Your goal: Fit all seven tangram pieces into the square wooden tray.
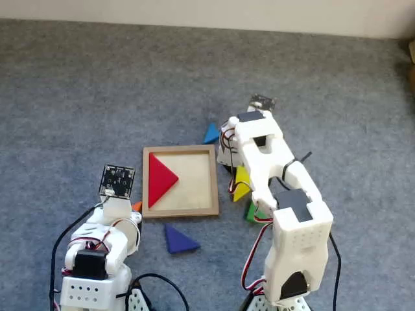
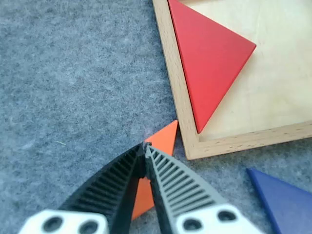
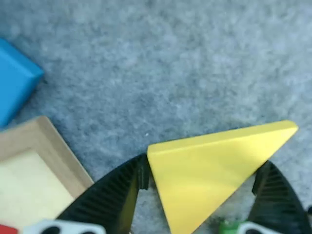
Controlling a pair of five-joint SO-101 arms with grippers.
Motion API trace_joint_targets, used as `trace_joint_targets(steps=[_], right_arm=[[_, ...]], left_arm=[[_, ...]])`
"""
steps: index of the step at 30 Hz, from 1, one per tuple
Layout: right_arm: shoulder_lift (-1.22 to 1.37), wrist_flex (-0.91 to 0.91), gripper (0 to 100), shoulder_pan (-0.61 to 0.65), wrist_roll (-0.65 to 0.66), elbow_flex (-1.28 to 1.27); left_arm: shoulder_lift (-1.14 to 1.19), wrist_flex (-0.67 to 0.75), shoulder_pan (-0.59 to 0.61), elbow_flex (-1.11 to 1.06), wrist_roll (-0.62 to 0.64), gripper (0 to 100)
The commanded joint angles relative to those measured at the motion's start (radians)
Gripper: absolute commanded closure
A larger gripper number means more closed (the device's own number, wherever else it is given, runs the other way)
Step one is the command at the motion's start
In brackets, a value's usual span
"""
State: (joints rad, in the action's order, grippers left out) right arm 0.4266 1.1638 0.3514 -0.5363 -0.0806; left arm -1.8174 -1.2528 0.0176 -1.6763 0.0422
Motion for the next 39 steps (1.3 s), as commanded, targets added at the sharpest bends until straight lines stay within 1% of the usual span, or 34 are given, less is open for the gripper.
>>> trace_joint_targets(steps=[1, 5, 11, 14, 21, 27, 33, 39], right_arm=[[0.005, -0.019, 67.0, -0.013, -0.009, 0.028], [-0.015, -0.013, 67.0, -0.019, -0.009, 0.028], [-0.177, 0.038, 67.0, -0.018, -0.002, 0.021], [-0.232, 0.03, 67.0, -0.019, -0.002, 0.019], [-0.232, 0.031, 67.0, -0.059, -0.008, 0.008], [-0.091, -0.001, 67.0, -0.035, -0.008, -0.061], [0.005, 0.048, 67.0, -0.007, -0.008, 0.012], [0.038, 0.044, 67.0, 0.053, -0.009, 0.016]], left_arm=[[0.001, -0.005, 0.004, -0.021, 0.009, 99], [0.001, -0.005, 0.004, -0.021, 0.009, 99], [0.001, -0.005, 0.004, -0.021, 0.009, 99], [0.001, -0.005, 0.004, -0.021, 0.009, 99], [0.001, -0.005, 0.004, -0.021, 0.009, 99], [0.001, -0.005, 0.004, -0.021, 0.009, 99], [0.001, -0.005, 0.004, -0.021, 0.009, 99], [0.001, -0.005, 0.004, -0.021, 0.009, 99]])
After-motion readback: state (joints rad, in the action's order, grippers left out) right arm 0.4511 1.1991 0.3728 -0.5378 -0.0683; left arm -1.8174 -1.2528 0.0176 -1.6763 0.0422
